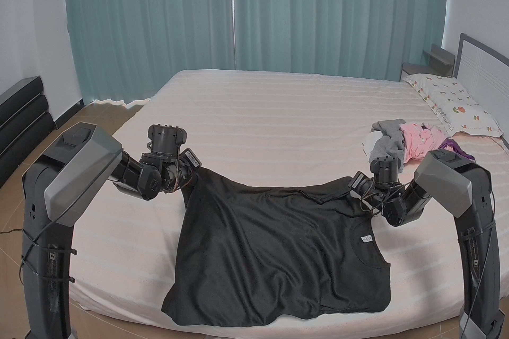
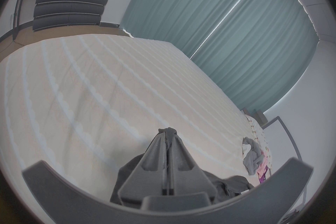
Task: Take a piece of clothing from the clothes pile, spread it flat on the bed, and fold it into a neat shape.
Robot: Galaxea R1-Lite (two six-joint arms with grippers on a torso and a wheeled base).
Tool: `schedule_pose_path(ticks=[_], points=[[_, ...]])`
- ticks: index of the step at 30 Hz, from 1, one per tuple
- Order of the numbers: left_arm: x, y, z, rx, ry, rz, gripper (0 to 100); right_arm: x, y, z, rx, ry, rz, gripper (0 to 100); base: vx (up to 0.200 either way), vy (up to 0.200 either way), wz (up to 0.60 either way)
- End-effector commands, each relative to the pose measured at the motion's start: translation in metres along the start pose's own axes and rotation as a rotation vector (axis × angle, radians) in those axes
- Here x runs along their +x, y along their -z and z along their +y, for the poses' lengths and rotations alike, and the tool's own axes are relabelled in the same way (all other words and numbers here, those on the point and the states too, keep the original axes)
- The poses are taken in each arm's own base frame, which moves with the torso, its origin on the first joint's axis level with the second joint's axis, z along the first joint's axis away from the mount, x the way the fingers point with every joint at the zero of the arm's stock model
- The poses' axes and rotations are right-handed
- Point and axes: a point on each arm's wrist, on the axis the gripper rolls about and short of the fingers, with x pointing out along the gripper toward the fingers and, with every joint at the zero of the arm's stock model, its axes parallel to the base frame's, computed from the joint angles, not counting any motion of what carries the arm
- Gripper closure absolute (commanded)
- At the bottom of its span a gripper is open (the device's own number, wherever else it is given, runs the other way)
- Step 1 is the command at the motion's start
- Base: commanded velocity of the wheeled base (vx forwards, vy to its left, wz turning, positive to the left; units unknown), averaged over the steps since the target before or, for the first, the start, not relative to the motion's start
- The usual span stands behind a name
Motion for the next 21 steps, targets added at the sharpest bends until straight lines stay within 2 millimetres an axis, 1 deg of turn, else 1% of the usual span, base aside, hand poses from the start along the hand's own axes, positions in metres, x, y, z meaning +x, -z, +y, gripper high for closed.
schedule_pose_path(ticks=[1, 2, 3, 4, 5, 6, 12, 14, 16, 18, 21], points=[[0.003, -0.018, 0.002, -0.021, 0.011, -0.046, 100, 0.001, -0.035, 0.009, 0.026, -0.021, -0.122, 100, 0.0, 0.0, 0.0], [0.003, -0.022, 0.001, -0.028, 0.016, -0.058, 100, 0.0, -0.043, 0.009, 0.032, -0.023, -0.145, 100, 0.0, 0.0, 0.0], [0.004, -0.025, 0.001, -0.03, 0.02, -0.065, 100, 0.0, -0.046, 0.01, 0.034, -0.027, -0.154, 100, 0.0, 0.0, 0.0], [0.004, -0.033, 0.0, -0.041, 0.028, -0.086, 100, -0.002, -0.057, 0.013, 0.041, -0.039, -0.184, 100, 0.0, 0.0, 0.0], [0.004, -0.034, 0.0, -0.043, 0.03, -0.09, 100, -0.002, -0.058, 0.013, 0.042, -0.04, -0.187, 100, 0.0, 0.0, 0.0], [0.004, -0.044, -0.002, -0.053, 0.044, -0.116, 100, -0.003, -0.067, 0.017, 0.047, -0.057, -0.216, 100, 0.0, 0.0, 0.0], [0.011, -0.069, -0.011, -0.074, 0.093, -0.195, 100, 0.001, -0.088, 0.028, 0.066, -0.09, -0.329, 100, 0.0, 0.0, 0.0], [0.015, -0.073, -0.011, -0.078, 0.099, -0.208, 100, 0.004, -0.088, 0.03, 0.068, -0.092, -0.347, 100, 0.0, 0.0, 0.0], [0.021, -0.072, -0.008, -0.079, 0.097, -0.21, 100, 0.009, -0.083, 0.03, 0.066, -0.095, -0.348, 100, 0.0, 0.0, 0.0], [0.029, -0.065, -0.002, -0.077, 0.085, -0.198, 100, 0.014, -0.075, 0.028, 0.061, -0.096, -0.348, 100, 0.0, 0.0, 0.0], [0.044, -0.05, 0.009, -0.071, 0.054, -0.167, 100, 0.021, -0.059, 0.026, 0.044, -0.085, -0.313, 100, 0.0, 0.0, 0.0]])
